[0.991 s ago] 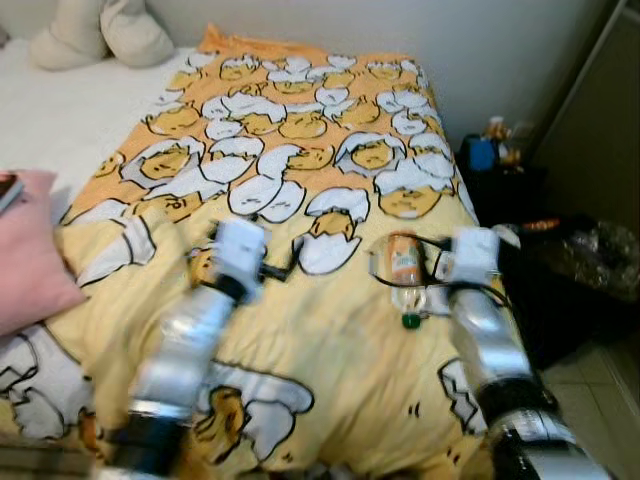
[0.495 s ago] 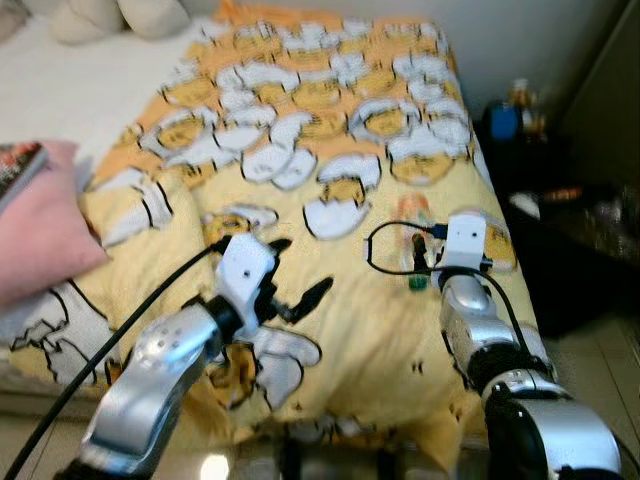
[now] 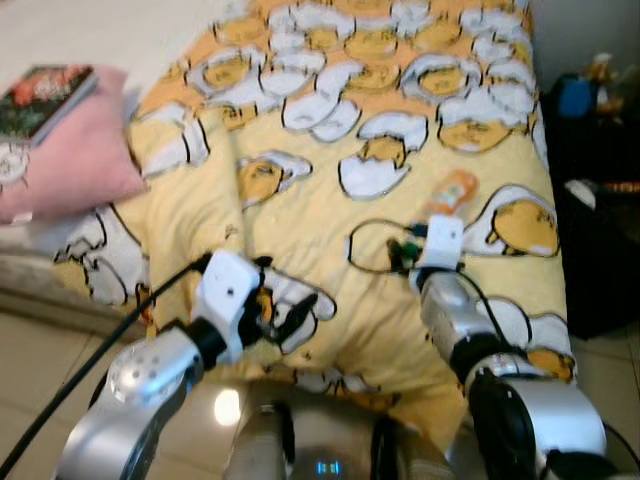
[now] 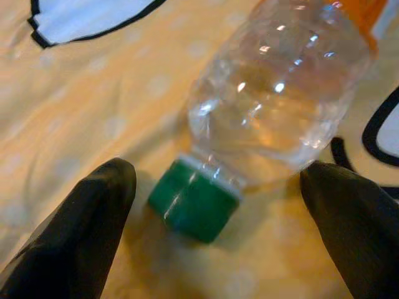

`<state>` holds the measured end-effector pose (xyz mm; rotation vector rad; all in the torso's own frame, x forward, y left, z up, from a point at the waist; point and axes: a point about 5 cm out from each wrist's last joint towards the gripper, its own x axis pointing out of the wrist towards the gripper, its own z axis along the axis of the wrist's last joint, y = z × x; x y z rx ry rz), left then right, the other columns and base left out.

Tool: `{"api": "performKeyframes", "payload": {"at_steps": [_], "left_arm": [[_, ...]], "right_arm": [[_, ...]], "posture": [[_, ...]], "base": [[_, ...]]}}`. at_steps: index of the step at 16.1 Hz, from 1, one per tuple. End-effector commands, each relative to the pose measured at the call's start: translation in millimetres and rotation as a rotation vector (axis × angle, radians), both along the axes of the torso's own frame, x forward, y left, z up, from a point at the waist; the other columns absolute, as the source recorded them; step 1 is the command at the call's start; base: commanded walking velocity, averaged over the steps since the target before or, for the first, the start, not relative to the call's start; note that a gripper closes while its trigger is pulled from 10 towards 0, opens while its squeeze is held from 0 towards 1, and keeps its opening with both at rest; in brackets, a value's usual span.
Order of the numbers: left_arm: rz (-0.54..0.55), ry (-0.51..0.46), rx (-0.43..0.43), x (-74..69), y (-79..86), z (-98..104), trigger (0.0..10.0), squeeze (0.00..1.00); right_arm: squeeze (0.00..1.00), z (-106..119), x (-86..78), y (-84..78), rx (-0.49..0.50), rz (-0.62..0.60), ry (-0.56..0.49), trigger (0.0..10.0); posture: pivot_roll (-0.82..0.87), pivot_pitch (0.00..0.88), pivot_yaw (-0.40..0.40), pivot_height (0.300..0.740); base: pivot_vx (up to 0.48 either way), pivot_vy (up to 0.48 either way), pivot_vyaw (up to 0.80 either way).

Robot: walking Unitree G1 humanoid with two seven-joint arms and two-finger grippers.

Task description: Clean up the room

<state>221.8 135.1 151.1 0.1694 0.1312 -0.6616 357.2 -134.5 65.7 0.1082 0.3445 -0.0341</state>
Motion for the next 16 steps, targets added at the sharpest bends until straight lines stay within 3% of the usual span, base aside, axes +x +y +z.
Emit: {"api": "performKeyframes", "payload": {"at_steps": [1, 3, 4, 8, 16], "left_arm": [[0.007, 0.006, 0.007, -4.1, 0.0, 1.3, 10.0, 0.00], [0.015, 0.010, 0.017, -6.3, 0.4, 1.7, 10.0, 0.00], [0.020, 0.012, 0.026, -7.1, 2.2, 1.7, 10.0, 0.00], [0.030, 0.017, 0.045, -8.7, 5.7, 1.4, 10.0, 0.00], [-0.008, 0.011, 0.065, -6.9, -2.3, -3.2, 10.0, 0.00]], "right_arm": [[0.00, -5.2, -2.2, 3.6, 0.018, 0.014, 0.046, 10.0], [0.00, -11.5, -5.6, 4.2, 0.070, -0.005, 0.091, 10.0], [0.00, -13.0, -6.5, 3.9, 0.099, -0.022, 0.100, 0.0], [0.00, -8.6, -3.5, 5.8, 0.137, -0.033, 0.085, 0.0], [0.00, -3.5, 0.1, -2.1, 0.258, -0.102, 0.060, 0.0]], "posture": [[0.27, 0.281, 0.035, 0.740], [0.28, 0.288, 0.037, 0.740], [0.28, 0.288, 0.037, 0.740], [0.29, 0.289, 0.041, 0.740], [0.26, 0.282, 0.049, 0.740]], "base": [[0.000, 0.000, 0.00], [0.000, 0.000, 0.00], [0.000, 0.000, 0.00], [0.000, 0.000, 0.00], [0.000, 0.000, 0.00]]}}
